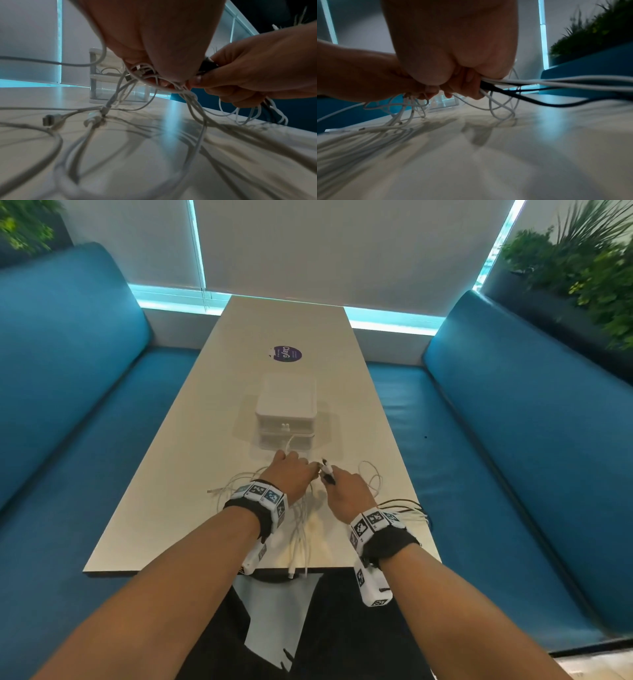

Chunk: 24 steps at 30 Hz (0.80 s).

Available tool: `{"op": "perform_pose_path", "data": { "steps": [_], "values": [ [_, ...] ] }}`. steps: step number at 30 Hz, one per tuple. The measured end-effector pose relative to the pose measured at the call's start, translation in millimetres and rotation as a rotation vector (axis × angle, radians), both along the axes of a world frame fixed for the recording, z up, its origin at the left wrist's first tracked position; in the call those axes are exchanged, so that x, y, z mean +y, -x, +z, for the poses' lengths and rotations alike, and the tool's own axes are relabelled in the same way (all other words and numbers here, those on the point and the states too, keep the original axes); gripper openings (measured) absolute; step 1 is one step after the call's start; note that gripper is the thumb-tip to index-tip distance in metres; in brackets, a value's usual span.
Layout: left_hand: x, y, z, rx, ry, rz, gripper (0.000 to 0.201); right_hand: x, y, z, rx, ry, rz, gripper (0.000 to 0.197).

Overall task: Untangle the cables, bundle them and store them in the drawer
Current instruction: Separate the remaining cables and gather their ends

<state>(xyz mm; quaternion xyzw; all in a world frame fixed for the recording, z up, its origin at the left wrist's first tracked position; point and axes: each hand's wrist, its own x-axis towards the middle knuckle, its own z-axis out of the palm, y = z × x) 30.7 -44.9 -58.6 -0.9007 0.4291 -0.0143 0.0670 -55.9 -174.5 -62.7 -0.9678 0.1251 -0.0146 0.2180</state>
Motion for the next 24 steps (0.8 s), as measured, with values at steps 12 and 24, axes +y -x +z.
{"op": "perform_pose_path", "data": {
  "steps": [12, 24],
  "values": [
    [42.5, -10.2, -14.3, 0.024, -0.085, 0.069, 0.026, -36.6, 16.9, -2.7, 0.121, 0.248, -0.174, 0.024],
    [10.2, 7.9, -4.0, -0.003, -0.079, 0.041, 0.02, 0.7, 3.8, -5.0, -0.05, 0.073, -0.02, 0.032]
  ]
}}
